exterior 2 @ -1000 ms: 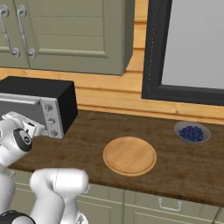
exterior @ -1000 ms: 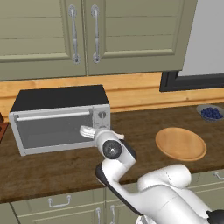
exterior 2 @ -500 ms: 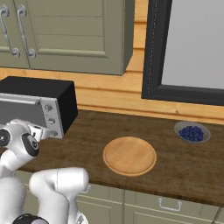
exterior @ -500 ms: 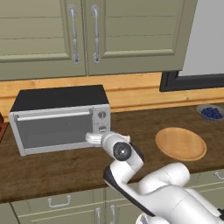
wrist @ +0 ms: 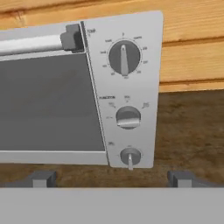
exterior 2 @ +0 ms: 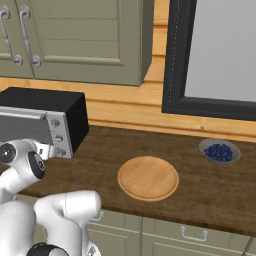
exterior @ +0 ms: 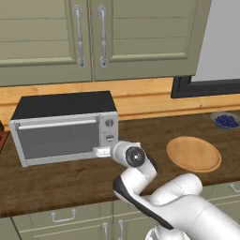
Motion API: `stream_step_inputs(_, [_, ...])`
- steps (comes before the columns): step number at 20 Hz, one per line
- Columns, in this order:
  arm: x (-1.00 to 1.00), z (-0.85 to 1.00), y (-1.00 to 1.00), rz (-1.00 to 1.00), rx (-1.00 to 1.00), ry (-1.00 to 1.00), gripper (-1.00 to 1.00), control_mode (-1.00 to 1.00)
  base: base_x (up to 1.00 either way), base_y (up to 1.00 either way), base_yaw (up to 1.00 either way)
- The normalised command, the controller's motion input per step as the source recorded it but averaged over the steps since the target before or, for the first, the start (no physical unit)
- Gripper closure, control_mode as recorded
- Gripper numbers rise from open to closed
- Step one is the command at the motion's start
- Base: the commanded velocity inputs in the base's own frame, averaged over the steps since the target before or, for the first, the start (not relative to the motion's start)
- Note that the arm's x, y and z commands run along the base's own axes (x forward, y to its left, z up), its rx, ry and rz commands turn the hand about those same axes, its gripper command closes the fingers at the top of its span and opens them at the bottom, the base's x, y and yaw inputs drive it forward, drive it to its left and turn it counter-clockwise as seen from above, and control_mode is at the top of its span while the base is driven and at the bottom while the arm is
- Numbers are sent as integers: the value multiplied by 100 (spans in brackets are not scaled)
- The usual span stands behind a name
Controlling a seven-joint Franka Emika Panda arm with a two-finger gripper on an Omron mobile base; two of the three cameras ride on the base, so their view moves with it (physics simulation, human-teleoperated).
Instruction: Pick up the kebab skewer and baguette bread, and place them inside the toaster oven. Close the toaster oven door and start by setting the timer.
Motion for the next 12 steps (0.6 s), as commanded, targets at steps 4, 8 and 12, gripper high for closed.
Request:
stream_step_inputs(4, [0, -35, -25, 0, -10, 0, -100, -100, 0, 0, 0])
stream_step_inputs(8, [1, -16, -28, 0, -4, 0, -100, -100, 0, 0, 0])
stream_step_inputs(12, [21, -10, -14, 0, 0, 0, -100, -100, 0, 0, 0])
